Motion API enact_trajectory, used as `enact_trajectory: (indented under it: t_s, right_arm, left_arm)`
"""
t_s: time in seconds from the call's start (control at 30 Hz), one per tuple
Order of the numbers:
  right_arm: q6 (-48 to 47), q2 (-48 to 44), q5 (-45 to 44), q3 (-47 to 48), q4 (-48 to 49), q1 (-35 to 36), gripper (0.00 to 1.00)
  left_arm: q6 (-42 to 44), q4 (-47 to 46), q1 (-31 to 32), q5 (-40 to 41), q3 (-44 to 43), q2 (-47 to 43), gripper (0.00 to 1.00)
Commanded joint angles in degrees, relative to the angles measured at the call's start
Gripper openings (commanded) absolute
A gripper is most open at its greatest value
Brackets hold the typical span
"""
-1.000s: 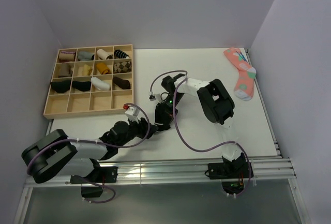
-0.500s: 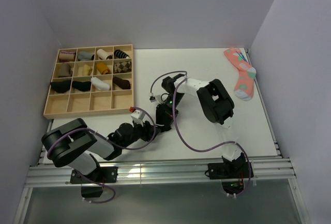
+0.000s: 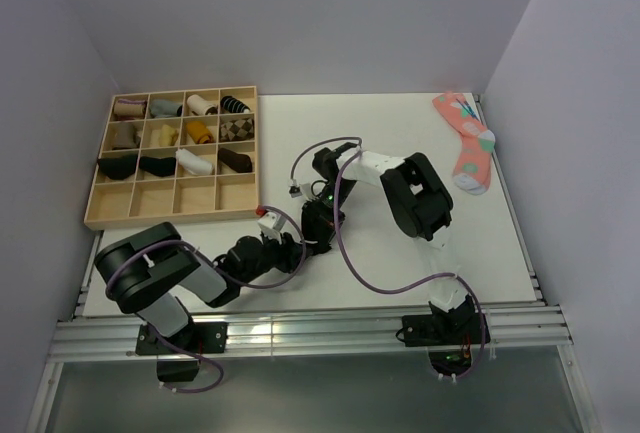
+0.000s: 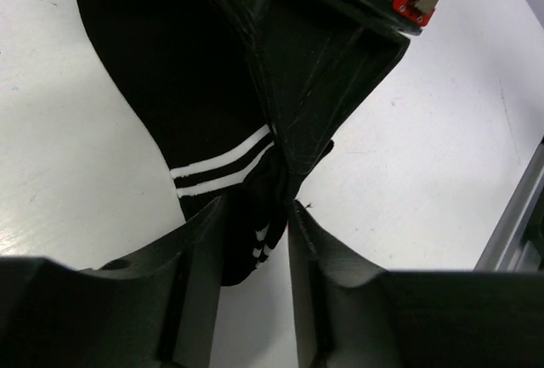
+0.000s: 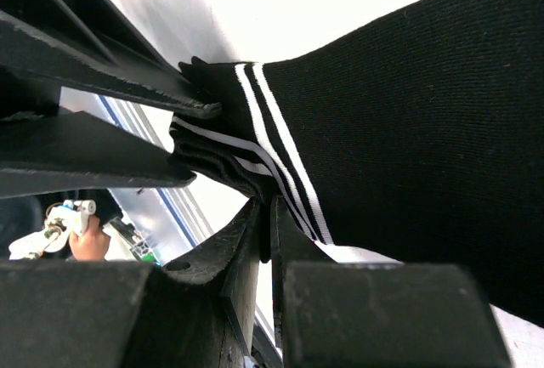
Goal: Roll the socks
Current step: Roll the sock at the center of the board.
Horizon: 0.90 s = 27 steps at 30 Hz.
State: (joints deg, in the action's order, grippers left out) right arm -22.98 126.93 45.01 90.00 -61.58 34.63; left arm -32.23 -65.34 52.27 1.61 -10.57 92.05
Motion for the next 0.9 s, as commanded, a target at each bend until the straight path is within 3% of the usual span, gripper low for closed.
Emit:
enact_trajectory:
  t_s: [0.0, 0.17, 0.37, 0.67, 0.87]
  right_arm:
    - [0.04, 0.51, -0.01, 1.76, -0.21, 0.44, 0.14]
    - [0.31, -0.02, -0.01, 1.41, 0.32, 0.44, 0.14]
    - [0.83, -1.25, -1.24, 0.27, 2.07, 0.35, 0.19]
    - [6.1, -10.47, -9.68, -6.49, 13.94, -0.35, 0.48]
    - [6.03, -17.59, -10.82, -10.1, 19.48, -2.81, 0.48]
  left_arm:
    - [-0.12, -2.78, 0.29, 0.06, -1.47, 1.29, 0.38]
    - [-1.08, -3.04, 0.29, -0.2, -2.26, 3.31, 0.26]
    - [-4.76, -1.11, 0.29, -0.2, -3.14, 4.1, 0.01]
    - [-17.32, 10.49, -0.24, -1.08, -3.5, 2.43, 0.0]
    - [-24.62, 14.88, -4.45, -6.7, -2.35, 0.68, 0.0]
